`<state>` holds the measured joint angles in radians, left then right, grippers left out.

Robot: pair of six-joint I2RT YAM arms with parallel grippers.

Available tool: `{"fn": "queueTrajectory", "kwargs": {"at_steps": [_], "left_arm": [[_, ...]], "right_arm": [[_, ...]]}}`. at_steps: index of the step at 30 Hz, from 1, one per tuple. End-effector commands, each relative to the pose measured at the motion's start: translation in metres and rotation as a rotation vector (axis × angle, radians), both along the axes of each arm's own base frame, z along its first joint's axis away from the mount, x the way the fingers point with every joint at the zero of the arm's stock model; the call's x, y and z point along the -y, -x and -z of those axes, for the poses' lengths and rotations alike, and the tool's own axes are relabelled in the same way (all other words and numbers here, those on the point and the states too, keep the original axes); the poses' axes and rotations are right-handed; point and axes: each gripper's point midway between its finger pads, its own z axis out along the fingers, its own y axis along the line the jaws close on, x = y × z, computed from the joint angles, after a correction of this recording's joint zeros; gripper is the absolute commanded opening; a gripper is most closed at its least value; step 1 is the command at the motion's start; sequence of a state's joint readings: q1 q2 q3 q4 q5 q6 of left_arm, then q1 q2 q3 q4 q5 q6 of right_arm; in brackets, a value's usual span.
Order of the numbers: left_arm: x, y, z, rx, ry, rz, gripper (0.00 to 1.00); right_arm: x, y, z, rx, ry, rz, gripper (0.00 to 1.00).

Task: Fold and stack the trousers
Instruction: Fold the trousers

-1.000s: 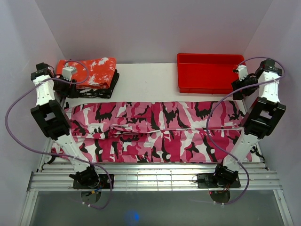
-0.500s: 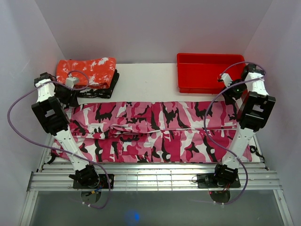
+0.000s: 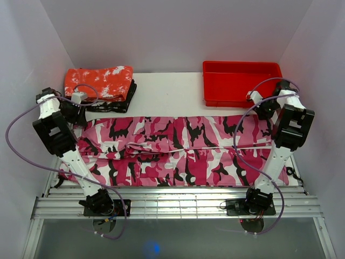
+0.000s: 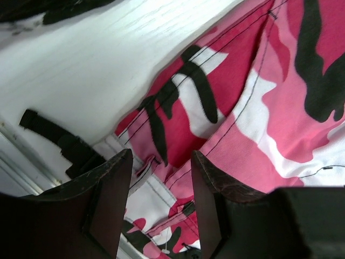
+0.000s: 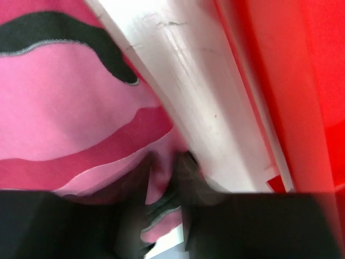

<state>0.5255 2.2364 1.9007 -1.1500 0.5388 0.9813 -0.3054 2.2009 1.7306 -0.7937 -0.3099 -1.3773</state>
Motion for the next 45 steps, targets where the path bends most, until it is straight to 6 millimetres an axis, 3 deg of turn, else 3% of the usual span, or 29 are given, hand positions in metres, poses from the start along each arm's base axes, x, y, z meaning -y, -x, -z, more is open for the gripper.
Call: {"fn": "queueTrajectory", "kwargs": {"at_steps": [1,3,6,13,17,21,23,26,27,29,30,31,32,33,35,39,42,43,44,45], "left_arm": [[-0.018,-0.002,-0.042,0.111,-0.027,-0.042,0.58],[-0.026,-0.004,-0.043,0.127,-0.024,-0.051,0.57],[-0.033,-0.005,-0.044,0.140,-0.020,-0.035,0.57],[-0.026,-0.008,-0.032,0.155,0.036,0.031,0.57],[-0.025,-0.027,-0.021,0.203,0.068,0.056,0.63],[-0.020,-0.031,0.008,0.160,0.045,0.096,0.67],[-0.012,-0.026,0.026,0.127,0.040,0.135,0.64],[-0.004,-0.008,0.049,0.067,0.026,0.187,0.37],[-0.002,-0.006,0.046,0.075,0.031,0.195,0.26],[-0.001,-0.019,0.023,0.134,0.040,0.172,0.04],[-0.005,-0.030,0.007,0.175,0.033,0.148,0.00],[-0.008,-0.042,-0.012,0.229,0.016,0.145,0.00],[-0.011,-0.046,-0.018,0.244,0.007,0.139,0.00],[-0.017,-0.058,-0.040,0.306,-0.017,0.119,0.00],[-0.023,-0.070,-0.066,0.379,-0.046,0.094,0.00],[-0.044,-0.093,-0.162,0.670,-0.134,0.015,0.00],[-0.045,-0.081,-0.187,0.745,-0.127,-0.004,0.00],[-0.038,-0.073,-0.218,0.822,-0.132,0.023,0.00],[-0.037,-0.065,-0.226,0.846,-0.132,0.028,0.00],[-0.042,-0.049,-0.217,0.835,-0.117,0.013,0.00]], "right_arm": [[-0.003,0.014,0.022,-0.069,-0.002,-0.040,0.16],[-0.004,0.028,0.023,-0.106,-0.002,-0.047,0.08],[-0.003,0.033,0.001,-0.065,-0.008,-0.058,0.08],[-0.011,0.044,-0.054,0.003,-0.054,-0.071,0.08],[-0.012,0.071,-0.052,-0.035,-0.040,-0.106,0.08],[-0.016,0.100,-0.034,-0.105,-0.034,-0.122,0.08],[-0.018,0.112,-0.029,-0.123,-0.034,-0.130,0.08],[-0.018,0.106,-0.044,-0.085,-0.049,-0.102,0.08],[-0.017,0.096,-0.058,-0.059,-0.057,-0.088,0.08],[-0.012,0.073,-0.085,0.001,-0.061,-0.051,0.08],[-0.008,0.062,-0.098,0.033,-0.063,-0.037,0.08],[-0.005,0.049,-0.115,0.079,-0.062,-0.031,0.08],[-0.005,0.052,-0.112,0.060,-0.072,-0.019,0.08],[-0.003,0.043,-0.130,0.097,-0.088,-0.005,0.08],[0.000,0.036,-0.150,0.139,-0.095,0.005,0.08],[0.014,0.030,-0.204,0.263,-0.085,0.033,0.08],[0.019,0.038,-0.222,0.307,-0.094,0.040,0.08],[0.021,0.050,-0.229,0.312,-0.099,0.051,0.08],[0.017,0.057,-0.232,0.318,-0.109,0.029,0.08],[0.017,0.071,-0.245,0.344,-0.093,0.026,0.08]]}}
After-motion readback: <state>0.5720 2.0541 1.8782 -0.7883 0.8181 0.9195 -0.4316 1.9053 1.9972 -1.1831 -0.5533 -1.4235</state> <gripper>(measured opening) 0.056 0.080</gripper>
